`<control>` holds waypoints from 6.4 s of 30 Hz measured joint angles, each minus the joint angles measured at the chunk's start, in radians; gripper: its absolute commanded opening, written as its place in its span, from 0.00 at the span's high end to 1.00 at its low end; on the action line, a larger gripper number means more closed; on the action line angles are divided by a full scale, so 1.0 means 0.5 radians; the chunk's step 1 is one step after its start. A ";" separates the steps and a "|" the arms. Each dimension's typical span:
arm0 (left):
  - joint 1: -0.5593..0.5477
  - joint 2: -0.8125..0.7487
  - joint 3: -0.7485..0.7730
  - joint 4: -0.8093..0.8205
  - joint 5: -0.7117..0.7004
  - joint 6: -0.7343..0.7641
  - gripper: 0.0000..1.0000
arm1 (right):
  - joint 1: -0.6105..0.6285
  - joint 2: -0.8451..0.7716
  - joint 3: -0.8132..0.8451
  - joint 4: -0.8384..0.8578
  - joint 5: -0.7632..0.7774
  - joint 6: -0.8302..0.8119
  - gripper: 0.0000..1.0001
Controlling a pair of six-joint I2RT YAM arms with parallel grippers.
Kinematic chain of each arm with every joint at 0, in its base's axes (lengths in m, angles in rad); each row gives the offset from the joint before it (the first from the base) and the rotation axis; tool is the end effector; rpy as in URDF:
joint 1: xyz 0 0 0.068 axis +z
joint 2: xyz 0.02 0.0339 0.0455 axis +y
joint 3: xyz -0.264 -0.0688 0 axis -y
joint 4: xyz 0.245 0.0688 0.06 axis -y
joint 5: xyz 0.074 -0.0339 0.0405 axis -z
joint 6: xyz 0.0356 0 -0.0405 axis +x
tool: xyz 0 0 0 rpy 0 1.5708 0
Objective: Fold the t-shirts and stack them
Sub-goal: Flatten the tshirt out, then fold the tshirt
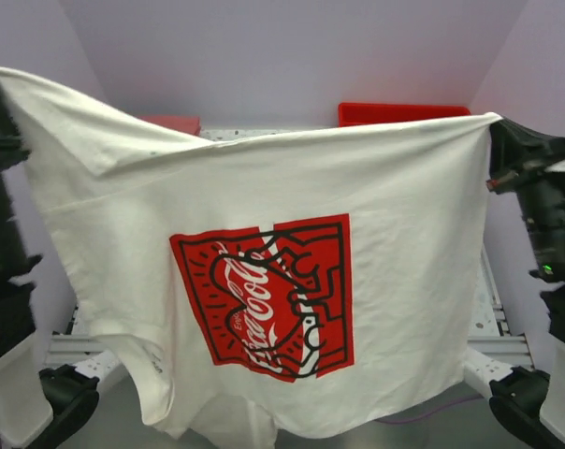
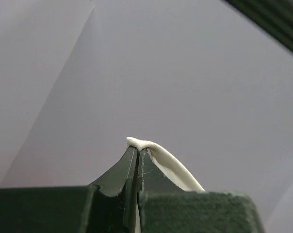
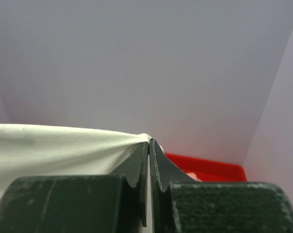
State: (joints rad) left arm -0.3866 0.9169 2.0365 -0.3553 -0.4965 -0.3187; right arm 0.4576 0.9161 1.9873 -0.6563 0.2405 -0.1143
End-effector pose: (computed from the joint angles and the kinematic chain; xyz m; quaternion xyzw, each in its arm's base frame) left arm -0.0045 0.0201 0.6426 -0.2130 0.3878 -0.2175 0.8700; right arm 0.0247 0.0027 0.6105 -0.0566 0.5487 0.0775 0.8305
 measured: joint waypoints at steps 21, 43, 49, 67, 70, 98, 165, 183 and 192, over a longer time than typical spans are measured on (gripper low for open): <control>0.127 2.309 -1.127 0.112 -0.127 0.086 1.00 | -0.321 1.750 -1.595 0.594 0.472 0.140 1.00; 0.240 2.554 -0.659 0.258 0.037 0.046 1.00 | -0.428 1.981 -1.308 0.688 0.546 0.082 1.00; 0.276 2.757 -0.324 0.233 0.154 0.047 1.00 | -0.465 1.995 -1.263 0.687 0.546 0.068 1.00; 0.317 2.333 -0.889 0.229 0.275 -0.076 1.00 | -0.477 2.002 -1.274 0.687 0.463 -0.004 1.00; 0.317 2.126 -1.076 0.233 0.292 -0.139 1.00 | -0.476 1.956 -1.303 0.641 0.417 0.003 1.00; -0.015 0.253 -2.391 -0.344 0.252 -0.871 1.00 | -0.470 1.214 -1.794 0.350 0.373 0.267 1.00; 0.277 1.137 -2.214 -0.030 0.556 -0.939 1.00 | 0.962 1.387 -1.778 0.782 -0.790 0.618 0.16; 0.459 1.174 -2.393 0.140 0.853 -0.841 1.00 | 1.243 2.358 -1.072 1.144 -0.569 0.360 0.40; 0.472 1.174 -2.409 0.163 0.883 -0.840 1.00 | 1.244 2.457 -0.949 1.167 -0.520 0.225 0.49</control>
State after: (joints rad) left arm -0.1505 1.5040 0.8318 -0.2741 -0.0551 -0.7387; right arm 1.0794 2.1448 1.5127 -0.0727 -0.0196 -0.0017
